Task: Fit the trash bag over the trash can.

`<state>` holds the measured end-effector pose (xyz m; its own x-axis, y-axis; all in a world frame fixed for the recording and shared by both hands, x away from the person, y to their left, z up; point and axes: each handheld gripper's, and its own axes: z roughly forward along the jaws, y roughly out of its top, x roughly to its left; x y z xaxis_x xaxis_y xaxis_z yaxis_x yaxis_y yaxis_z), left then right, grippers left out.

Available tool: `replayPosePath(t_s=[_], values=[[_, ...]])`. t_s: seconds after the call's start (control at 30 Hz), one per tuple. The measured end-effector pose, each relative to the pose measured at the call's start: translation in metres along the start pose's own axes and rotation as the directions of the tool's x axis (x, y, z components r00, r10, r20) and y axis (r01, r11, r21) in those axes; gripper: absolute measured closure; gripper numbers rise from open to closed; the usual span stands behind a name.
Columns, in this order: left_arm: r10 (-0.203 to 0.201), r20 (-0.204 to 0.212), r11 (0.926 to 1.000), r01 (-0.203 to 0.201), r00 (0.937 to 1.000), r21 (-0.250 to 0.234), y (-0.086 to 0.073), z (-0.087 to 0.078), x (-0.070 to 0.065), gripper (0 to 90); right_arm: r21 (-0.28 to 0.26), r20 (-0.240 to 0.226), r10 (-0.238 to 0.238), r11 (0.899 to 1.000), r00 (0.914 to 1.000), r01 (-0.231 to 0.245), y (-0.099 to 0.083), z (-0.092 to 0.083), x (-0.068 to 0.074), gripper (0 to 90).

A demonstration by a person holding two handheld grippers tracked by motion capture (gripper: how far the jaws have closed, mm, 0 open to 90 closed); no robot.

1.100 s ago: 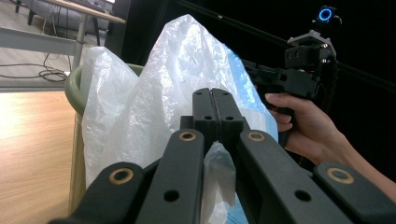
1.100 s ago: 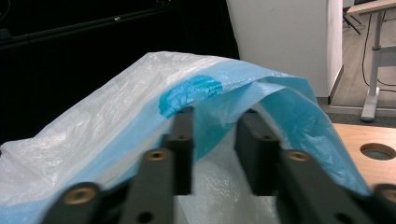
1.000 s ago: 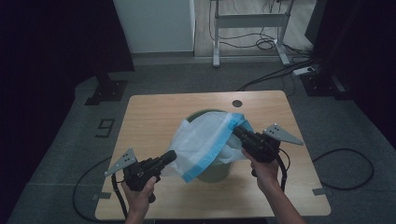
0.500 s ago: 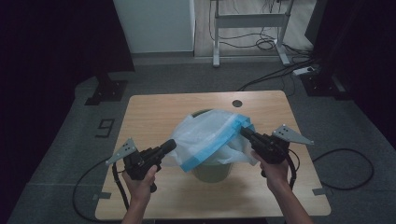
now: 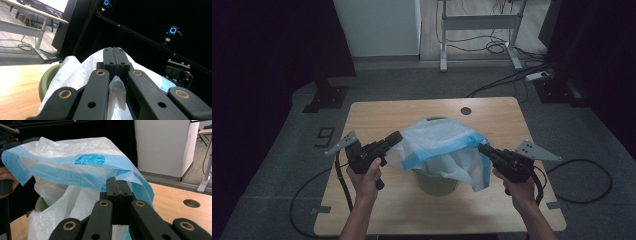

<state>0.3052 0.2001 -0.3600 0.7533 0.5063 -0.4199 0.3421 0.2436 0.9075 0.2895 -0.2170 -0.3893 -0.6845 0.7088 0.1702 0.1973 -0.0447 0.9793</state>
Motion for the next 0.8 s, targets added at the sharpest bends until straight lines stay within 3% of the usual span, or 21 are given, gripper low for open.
replayPosePath(t_s=[0.3,0.43,0.57,0.67,0.77,0.8], values=[[0.061,-0.013,0.9980,-0.061,0.9980,0.017,0.009,-0.008,-0.009,89.5,-0.009,0.022,-0.015,1.000,0.9996,0.015,-0.003,0.002,0.005,89.3],[0.113,0.047,0.9877,-0.117,0.9925,0.103,0.015,-0.008,-0.017,83.7,-0.020,0.045,-0.024,0.999,0.9987,0.025,0.003,0.003,0.006,89.2],[0.221,0.020,0.9654,-0.222,0.9750,0.137,0.018,-0.009,-0.034,67.3,-0.028,0.046,-0.034,0.999,0.9984,0.035,0.009,0.004,0.009,89.2],[0.290,-0.034,0.9488,-0.283,0.9564,0.141,0.020,-0.010,-0.048,50.9,-0.032,0.045,-0.043,0.999,0.9981,0.044,0.013,0.005,0.011,89.2],[0.351,-0.053,0.9239,-0.336,0.9349,0.183,0.020,-0.007,-0.058,42.4,-0.035,0.041,-0.049,0.998,0.9979,0.051,0.015,0.005,0.015,89.2],[0.362,-0.052,0.9172,-0.345,0.9309,0.199,0.019,-0.005,-0.060,42.0,-0.035,0.037,-0.050,0.998,0.9980,0.052,0.015,0.006,0.016,89.3]])
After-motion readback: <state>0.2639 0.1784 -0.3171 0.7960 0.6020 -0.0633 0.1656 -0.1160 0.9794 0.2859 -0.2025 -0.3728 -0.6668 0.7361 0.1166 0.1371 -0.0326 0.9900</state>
